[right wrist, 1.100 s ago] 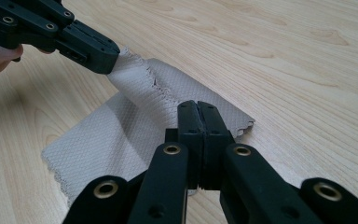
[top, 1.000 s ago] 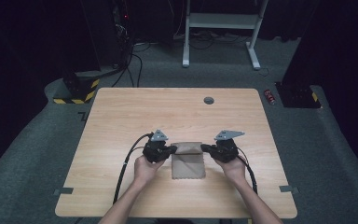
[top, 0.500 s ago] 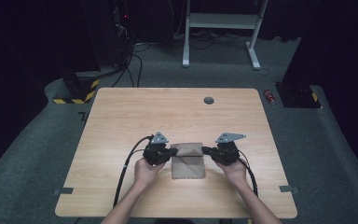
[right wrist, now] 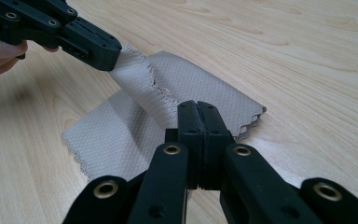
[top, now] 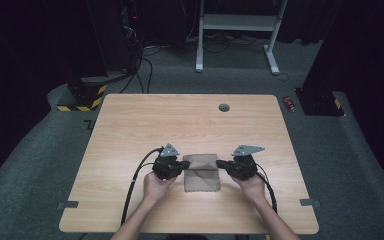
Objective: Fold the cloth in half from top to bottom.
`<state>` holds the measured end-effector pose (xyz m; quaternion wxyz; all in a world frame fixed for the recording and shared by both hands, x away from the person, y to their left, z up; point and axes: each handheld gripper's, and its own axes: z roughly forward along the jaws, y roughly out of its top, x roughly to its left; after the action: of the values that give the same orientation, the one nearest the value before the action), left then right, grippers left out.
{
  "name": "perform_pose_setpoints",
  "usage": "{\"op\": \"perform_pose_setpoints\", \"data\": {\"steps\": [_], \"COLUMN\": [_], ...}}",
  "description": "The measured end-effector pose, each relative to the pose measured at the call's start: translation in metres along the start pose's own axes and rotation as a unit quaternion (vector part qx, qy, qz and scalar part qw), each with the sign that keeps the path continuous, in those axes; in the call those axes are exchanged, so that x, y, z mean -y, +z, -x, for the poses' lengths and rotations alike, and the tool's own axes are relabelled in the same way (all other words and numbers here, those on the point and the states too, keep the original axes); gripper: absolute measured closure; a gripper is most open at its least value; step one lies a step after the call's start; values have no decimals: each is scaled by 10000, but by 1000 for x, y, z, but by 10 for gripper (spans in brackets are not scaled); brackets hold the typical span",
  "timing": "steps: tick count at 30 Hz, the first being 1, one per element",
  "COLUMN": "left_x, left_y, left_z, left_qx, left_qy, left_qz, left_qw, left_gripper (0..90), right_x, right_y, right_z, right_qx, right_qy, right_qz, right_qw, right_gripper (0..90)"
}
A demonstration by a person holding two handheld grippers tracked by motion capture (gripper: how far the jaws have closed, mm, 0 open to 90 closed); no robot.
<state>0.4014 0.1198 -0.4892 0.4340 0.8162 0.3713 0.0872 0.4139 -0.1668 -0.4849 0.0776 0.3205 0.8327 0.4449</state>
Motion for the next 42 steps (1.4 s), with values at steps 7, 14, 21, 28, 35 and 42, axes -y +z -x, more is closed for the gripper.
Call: {"op": "perform_pose_setpoints", "data": {"steps": [7,14,21,28,35,42], "left_x": [2,5,11,16,21,29], "left_y": [-2,-1,-4,-3,0,2], "left_z": [2,7,12,14,18,18], "left_qx": [5,20,14,55,43,32], "left_qy": [26,67,142,78,128,109], "left_qz": [-2,-63,-90,-130,-166,-227], "left_qw": [10000,10000,9999,9999,9998,9997], "left_gripper": [872,872,873,871,860,836], "right_x": [3,10,15,20,25,32], "right_y": [-1,-3,-3,0,0,5], "right_z": [-4,-6,-10,-12,-13,-13], "right_qx": [-23,-67,-132,-113,-125,-104], "right_qy": [-41,-33,-49,-105,-57,-32], "right_qz": [-40,-54,-100,-167,-246,-359], "right_qw": [10000,10000,9999,9997,9996,9993], "right_gripper": [893,894,893,893,889,884]}}
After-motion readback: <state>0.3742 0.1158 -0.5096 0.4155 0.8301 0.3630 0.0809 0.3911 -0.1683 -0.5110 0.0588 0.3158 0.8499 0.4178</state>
